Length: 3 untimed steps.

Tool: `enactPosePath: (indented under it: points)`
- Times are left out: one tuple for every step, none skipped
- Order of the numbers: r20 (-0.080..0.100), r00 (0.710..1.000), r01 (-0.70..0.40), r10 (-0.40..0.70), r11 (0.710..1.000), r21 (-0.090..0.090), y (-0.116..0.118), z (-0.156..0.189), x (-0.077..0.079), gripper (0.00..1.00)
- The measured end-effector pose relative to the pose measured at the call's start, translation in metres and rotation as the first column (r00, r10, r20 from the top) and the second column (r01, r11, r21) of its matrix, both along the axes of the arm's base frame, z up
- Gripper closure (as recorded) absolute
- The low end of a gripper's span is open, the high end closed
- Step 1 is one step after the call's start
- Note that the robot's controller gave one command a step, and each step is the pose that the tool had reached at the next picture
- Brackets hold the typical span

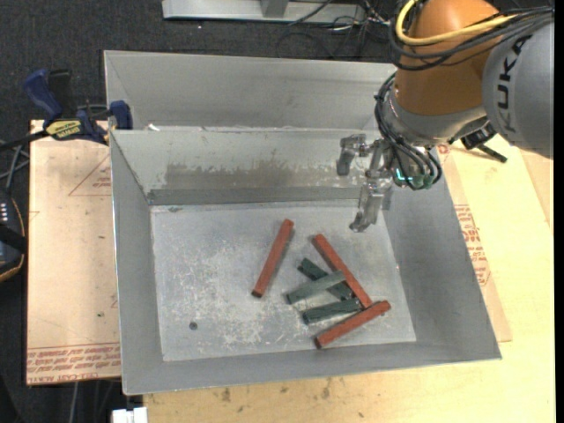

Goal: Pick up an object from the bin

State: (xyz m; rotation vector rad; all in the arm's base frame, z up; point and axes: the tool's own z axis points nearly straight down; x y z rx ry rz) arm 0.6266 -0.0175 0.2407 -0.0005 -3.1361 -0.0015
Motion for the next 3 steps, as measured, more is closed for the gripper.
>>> enactPosePath:
  points:
    - [0.008,1.000,0.000,0.000,1.000,0.000,0.000,0.005,0.001,0.00]
    - [0.013,1.000,0.005,-0.005,1.000,0.000,0.001,-0.045,-0.027,0.00]
    - [0.010,0.999,0.038,-0.038,0.999,0.000,0.005,-0.104,-0.038,0.00]
